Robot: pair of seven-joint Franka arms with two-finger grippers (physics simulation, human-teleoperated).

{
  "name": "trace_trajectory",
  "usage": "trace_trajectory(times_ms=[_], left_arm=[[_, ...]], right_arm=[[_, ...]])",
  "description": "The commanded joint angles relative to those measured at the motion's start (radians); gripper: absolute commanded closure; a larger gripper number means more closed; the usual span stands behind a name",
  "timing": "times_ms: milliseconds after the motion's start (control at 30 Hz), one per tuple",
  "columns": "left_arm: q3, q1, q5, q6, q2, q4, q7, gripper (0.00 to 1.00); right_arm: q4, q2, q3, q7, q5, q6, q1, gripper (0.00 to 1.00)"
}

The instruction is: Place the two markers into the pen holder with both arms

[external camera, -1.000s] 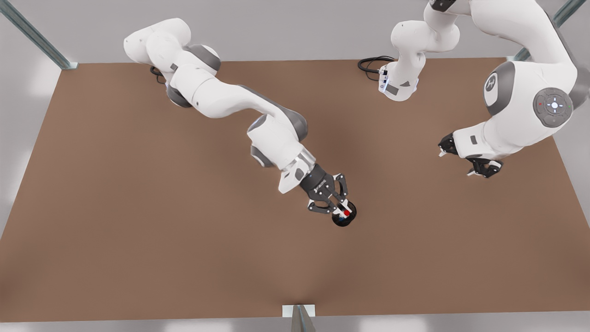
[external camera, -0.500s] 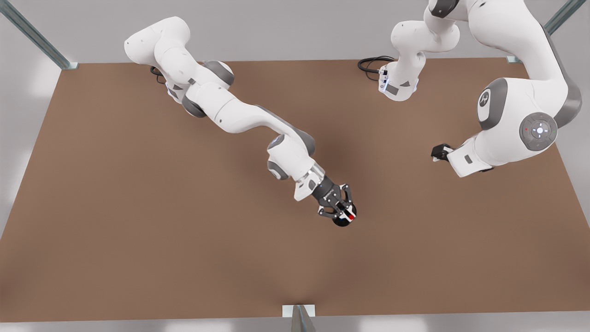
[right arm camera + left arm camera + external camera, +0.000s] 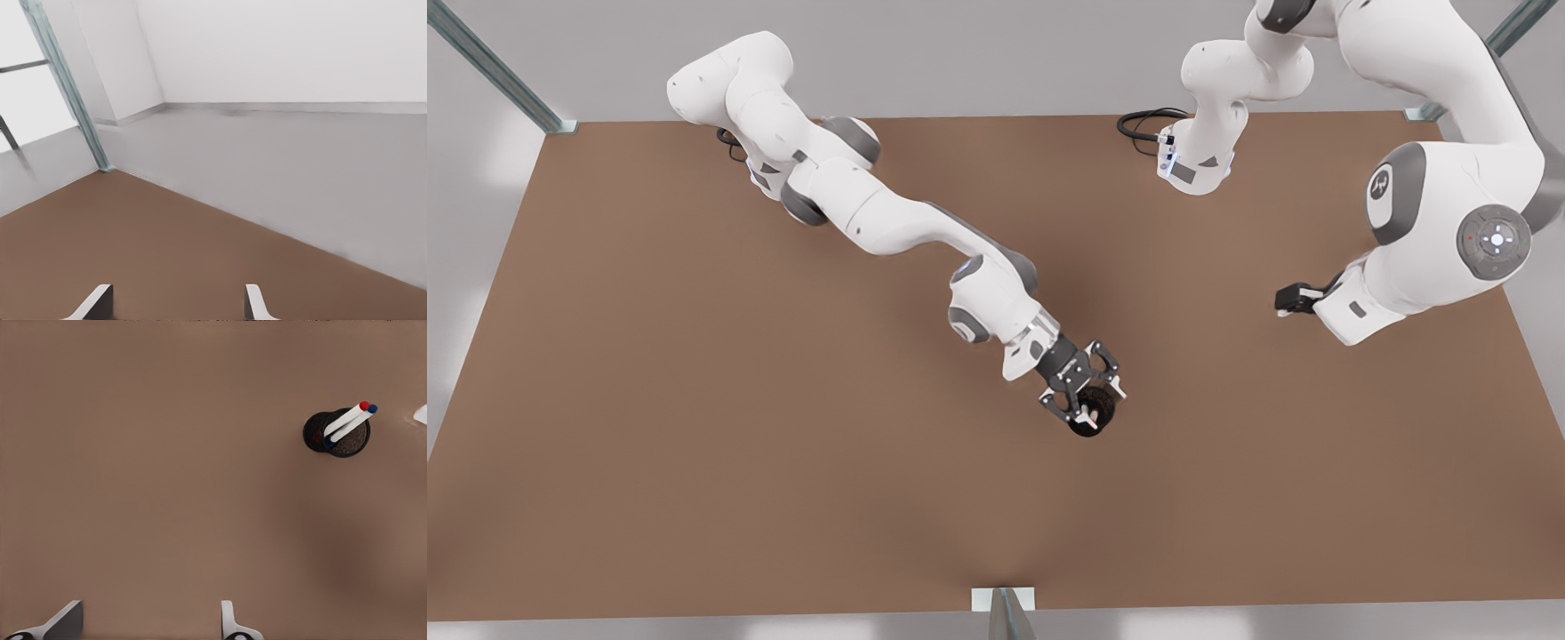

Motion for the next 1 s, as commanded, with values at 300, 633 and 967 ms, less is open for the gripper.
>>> trace_trajectory(times_ms=[300, 633, 967], left_arm=[[0.005, -0.009, 0.004, 0.034, 0.02, 0.024, -0.018, 0.0], [0.002, -0.017, 0.002, 0.006, 0.041, 0.024, -0.025, 0.0], [0.001, -0.017, 0.002, 0.006, 0.049, 0.024, -0.025, 0.0]], right_arm=[[-0.756, -0.996, -0.526, -0.292, 0.551, -1.385, -0.431, 0.0], [-0.589, -0.881, -0.521, -0.364, 0.534, -1.412, -0.465, 0.0], [-0.747, -0.978, -0.538, -0.393, 0.512, -1.35, -0.481, 0.0]])
